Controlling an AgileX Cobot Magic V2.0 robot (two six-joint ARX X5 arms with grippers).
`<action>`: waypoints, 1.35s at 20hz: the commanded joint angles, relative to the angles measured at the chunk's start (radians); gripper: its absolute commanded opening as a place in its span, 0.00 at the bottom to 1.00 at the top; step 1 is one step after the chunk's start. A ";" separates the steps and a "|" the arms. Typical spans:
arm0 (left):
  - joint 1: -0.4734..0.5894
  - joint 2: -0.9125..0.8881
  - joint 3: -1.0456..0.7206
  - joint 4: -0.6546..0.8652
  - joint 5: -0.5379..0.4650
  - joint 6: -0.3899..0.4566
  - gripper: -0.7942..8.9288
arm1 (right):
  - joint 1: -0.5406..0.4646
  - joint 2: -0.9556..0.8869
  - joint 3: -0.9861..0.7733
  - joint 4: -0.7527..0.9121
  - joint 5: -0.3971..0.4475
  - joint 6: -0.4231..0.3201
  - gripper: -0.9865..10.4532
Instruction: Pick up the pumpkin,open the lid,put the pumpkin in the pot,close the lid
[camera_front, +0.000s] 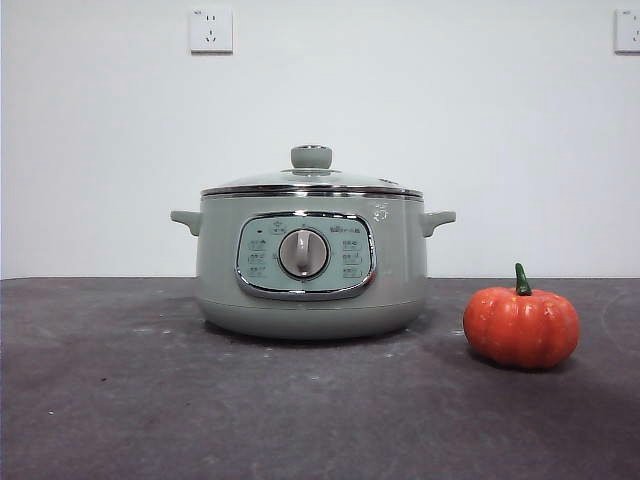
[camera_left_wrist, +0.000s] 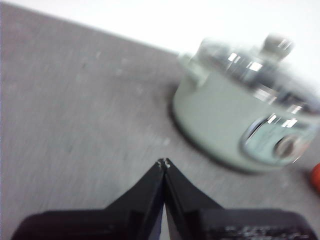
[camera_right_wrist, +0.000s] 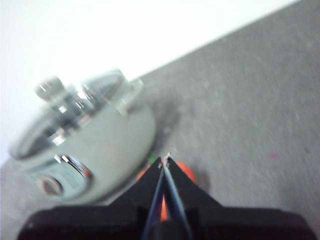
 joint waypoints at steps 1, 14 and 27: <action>-0.002 0.003 0.038 -0.001 0.011 -0.044 0.07 | 0.002 0.058 0.072 -0.002 -0.002 0.019 0.08; -0.002 0.286 0.368 -0.162 0.235 0.029 0.07 | 0.009 0.446 0.628 -0.497 -0.133 -0.333 0.08; -0.015 0.582 0.799 -0.660 0.370 0.367 0.07 | 0.074 0.737 1.046 -0.970 -0.132 -0.550 0.08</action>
